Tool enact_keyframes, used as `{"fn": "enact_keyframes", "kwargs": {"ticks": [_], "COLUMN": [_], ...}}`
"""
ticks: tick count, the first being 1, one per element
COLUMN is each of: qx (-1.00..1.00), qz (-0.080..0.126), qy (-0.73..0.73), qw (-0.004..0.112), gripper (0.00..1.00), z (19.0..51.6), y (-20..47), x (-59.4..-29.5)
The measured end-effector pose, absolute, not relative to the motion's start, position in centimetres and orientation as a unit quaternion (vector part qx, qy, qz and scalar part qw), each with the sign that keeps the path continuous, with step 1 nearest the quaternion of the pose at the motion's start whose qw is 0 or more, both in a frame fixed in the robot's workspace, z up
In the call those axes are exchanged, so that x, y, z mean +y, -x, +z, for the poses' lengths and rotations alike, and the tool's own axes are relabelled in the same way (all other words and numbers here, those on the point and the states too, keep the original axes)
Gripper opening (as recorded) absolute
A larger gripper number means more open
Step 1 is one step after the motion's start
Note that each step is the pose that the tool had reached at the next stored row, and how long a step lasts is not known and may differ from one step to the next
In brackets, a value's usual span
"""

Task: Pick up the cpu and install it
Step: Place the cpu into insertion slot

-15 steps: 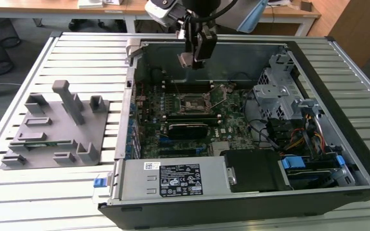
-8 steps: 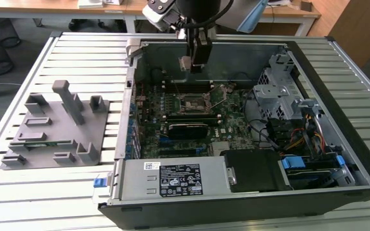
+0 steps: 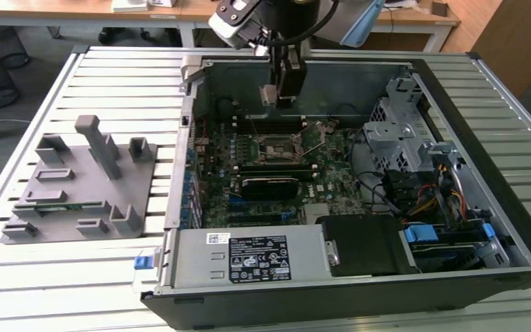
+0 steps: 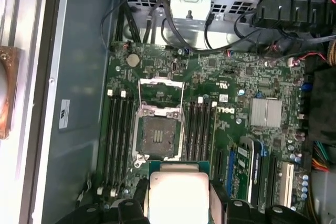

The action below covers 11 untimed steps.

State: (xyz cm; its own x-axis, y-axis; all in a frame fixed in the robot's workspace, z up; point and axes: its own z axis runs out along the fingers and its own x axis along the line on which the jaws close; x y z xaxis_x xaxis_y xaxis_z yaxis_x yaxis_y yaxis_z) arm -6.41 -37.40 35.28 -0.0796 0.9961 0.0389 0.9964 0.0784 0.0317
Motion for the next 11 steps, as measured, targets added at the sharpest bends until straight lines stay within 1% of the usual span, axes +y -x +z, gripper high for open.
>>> {"fn": "enact_keyframes", "kwargs": {"ticks": [11], "qx": [-0.732], "qz": [-0.025], "qy": [0.681], "qw": [0.003], "gripper": [0.54], "z": [34.16], "y": [5.86], "x": [-36.82]}}
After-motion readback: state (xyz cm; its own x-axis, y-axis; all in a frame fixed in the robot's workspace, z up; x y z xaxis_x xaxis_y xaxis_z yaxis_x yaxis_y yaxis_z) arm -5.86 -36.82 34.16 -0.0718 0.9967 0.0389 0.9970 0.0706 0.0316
